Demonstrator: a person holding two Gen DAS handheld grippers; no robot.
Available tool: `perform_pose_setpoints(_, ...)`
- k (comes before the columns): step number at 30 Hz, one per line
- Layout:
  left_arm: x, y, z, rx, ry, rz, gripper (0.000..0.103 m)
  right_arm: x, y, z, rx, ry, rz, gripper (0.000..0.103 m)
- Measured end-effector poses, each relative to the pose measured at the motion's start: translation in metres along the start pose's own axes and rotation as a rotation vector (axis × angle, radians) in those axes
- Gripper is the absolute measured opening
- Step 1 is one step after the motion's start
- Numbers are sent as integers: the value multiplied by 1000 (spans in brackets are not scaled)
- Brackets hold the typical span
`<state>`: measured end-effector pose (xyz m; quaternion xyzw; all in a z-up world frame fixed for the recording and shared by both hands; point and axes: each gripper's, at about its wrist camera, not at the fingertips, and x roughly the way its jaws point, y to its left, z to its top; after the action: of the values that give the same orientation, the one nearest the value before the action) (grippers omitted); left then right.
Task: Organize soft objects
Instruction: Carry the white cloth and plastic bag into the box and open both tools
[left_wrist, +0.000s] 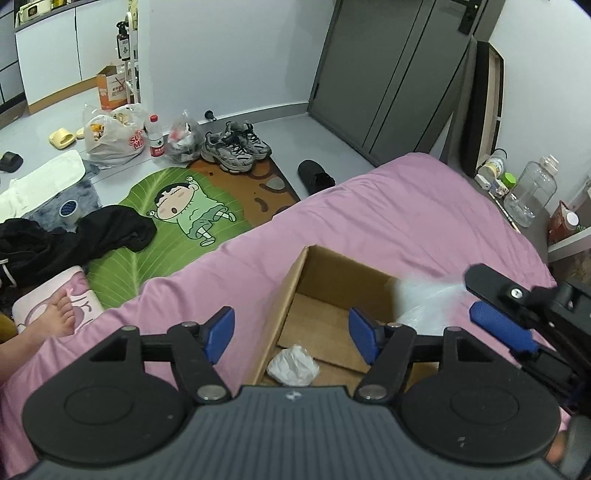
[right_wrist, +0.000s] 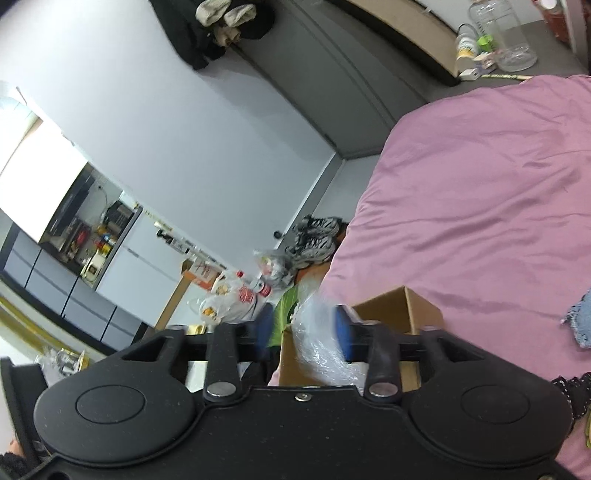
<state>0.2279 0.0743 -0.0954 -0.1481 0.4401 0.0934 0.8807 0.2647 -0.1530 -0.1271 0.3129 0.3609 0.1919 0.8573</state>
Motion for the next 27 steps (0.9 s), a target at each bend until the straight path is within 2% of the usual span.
perform_pose_setpoints(6,-20,-16,-6,41,-25,34,75,-28,-7,1,9,-14,-45,62)
perform_pose_setpoints(8,-25,-22,-10,39,-38,43,77,-49,-10,2,-7,-38,-81,78)
perform_pose_setpoints(10,-31,-32,-16,49,-51,46,80,-70,-18,2,-13,-74,-116,87)
perform_pose_setpoints(14,-37,-53,-26,70,-50,37,82,-105,-38,10,16,-92,-188,88)
perform_pose_setpoints(17,-41,-71,-34,89,-34,5,83,-126,-46,14,8,-97,-227,98)
perform_pose_setpoints(19,-45,-83,-40,119,-24,-9,89,-136,-49,13,-10,-100,-250,99)
perform_pose_setpoints(23,-52,-107,-53,186,-11,-8,91,-153,-61,13,-15,-75,-276,103)
perform_pose_setpoints(27,-52,-124,-64,224,50,-22,95,-167,-80,14,15,-66,-322,103)
